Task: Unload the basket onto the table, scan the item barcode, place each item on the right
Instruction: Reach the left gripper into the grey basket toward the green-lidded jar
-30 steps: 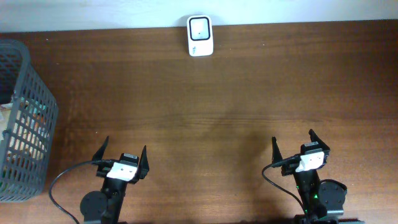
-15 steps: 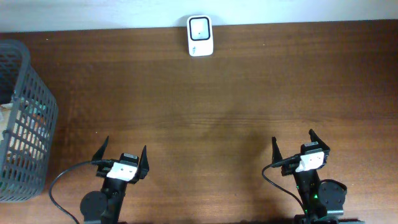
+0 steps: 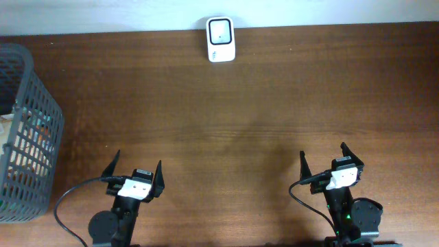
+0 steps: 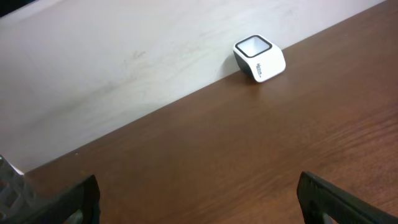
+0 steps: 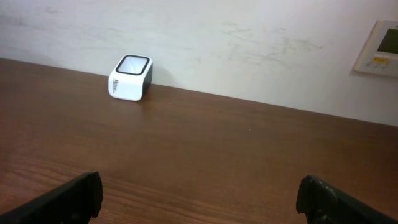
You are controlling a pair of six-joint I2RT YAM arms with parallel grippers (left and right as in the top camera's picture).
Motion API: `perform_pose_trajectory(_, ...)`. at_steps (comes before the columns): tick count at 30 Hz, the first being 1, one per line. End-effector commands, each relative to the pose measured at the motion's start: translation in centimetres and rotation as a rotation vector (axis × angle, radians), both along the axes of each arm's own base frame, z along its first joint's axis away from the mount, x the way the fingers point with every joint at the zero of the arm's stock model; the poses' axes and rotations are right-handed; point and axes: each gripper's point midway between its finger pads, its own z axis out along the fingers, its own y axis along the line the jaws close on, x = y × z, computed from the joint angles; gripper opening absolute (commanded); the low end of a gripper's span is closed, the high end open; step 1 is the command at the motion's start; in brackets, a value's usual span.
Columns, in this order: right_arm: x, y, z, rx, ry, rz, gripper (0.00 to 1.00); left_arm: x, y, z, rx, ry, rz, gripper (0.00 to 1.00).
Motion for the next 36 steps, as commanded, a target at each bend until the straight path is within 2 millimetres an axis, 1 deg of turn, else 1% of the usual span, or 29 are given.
perform_pose_trajectory(1, 0.0, 0.1, -0.3, 0.0, 0.005, 0.0, 0.98, 0.1, 0.1, 0.2, 0.013, -0.023, 0.005, 0.99)
perform_pose_trajectory(9, 0.0, 0.1, -0.3, 0.0, 0.005, 0.0, 0.98, 0.1, 0.1, 0.5, 0.01, -0.031, 0.005, 0.99)
perform_pose_trajectory(11, 0.0, 0.1, -0.3, 0.0, 0.005, 0.001, 0.98, 0.1, 0.2, 0.9, -0.065, -0.036, 0.015, 0.99)
perform_pose_trajectory(12, 0.0, 0.1, -0.3, 0.0, 0.005, 0.0, 0.98, 0.1, 0.3, 1.6, -0.128, -0.058, 0.023, 0.99)
perform_pose_trajectory(14, 0.0, 0.1, -0.3, 0.0, 0.005, 0.0, 0.98, 0.2, 0.3, 2.5, -0.175, -0.082, 0.022, 0.99)
perform_pose_trajectory(19, 0.0, 0.1, -0.3, 0.0, 0.005, 0.0, 0.98, 0.4, 0.3, 4.9, -0.214, -0.06, 0.024, 0.99)
perform_pose_trajectory(20, 0.0, 0.1, -0.3, 0.0, 0.005, 0.0, 0.98, 0.7, 0.3, 6.0, -0.222, -0.049, 0.025, 0.99)
perform_pose_trajectory(21, 0.0, 0.1, -0.3, 0.0, 0.005, 0.0, 0.98, 1.0, 0.3, 6.7, -0.223, -0.042, 0.023, 0.99)
perform_pose_trajectory(23, 0.0, 0.1, -0.3, 0.0, 0.005, 0.0, 0.99, 2.3, 0.3, 9.5, -0.228, -0.012, 0.026, 0.99)
perform_pose_trajectory(24, 0.0, 0.1, -0.3, 0.0, 0.005, 0.0, 0.98, 3.1, 0.4, 10.5, -0.232, 0.028, 0.031, 0.99)
perform_pose_trajectory(25, 0.0, 0.1, -0.3, 0.0, 0.005, 0.001, 0.98, 4.4, 0.4, 11.7, -0.25, 0.101, 0.04, 0.99)
perform_pose_trajectory(27, 0.0, 0.1, -0.3, 0.0, 0.005, 0.0, 0.98, 6.4, 0.0, 12.9, -0.264, 0.223, 0.029, 0.99)
perform_pose_trajectory(28, 0.0, 0.1, -0.3, 0.0, 0.005, 0.0, 0.98, 8.0, -0.3, 13.8, -0.271, 0.323, 0.019, 0.99)
perform_pose_trajectory(30, 0.0, 0.1, -0.3, 0.0, 0.005, 0.0, 0.98, 10.3, -0.7, 15.5, -0.282, 0.469, 0.011, 0.99)
perform_pose_trajectory(32, 0.0, 0.1, -0.3, 0.0, 0.005, 0.0, 0.98, 12.3, -1.0, 16.9, -0.293, 0.575, 0.006, 0.99)
perform_pose_trajectory(33, 0.0, 0.1, -0.3, 0.0, 0.005, 0.0, 0.98, 13.1, -1.6, 17.7, -0.307, 0.619, -0.025, 0.99)
perform_pose_trajectory(34, 0.0, 0.1, -0.3, 0.0, 0.005, 0.0, 0.98, 13.4, -2.4, 18.1, -0.329, 0.666, -0.072, 0.99)
perform_pose_trajectory(36, 0.0, 0.1, -0.3, 0.0, 0.005, 0.001, 0.98, 14.6, -2.4, 17.7, -0.333, 0.699, -0.069, 0.99)
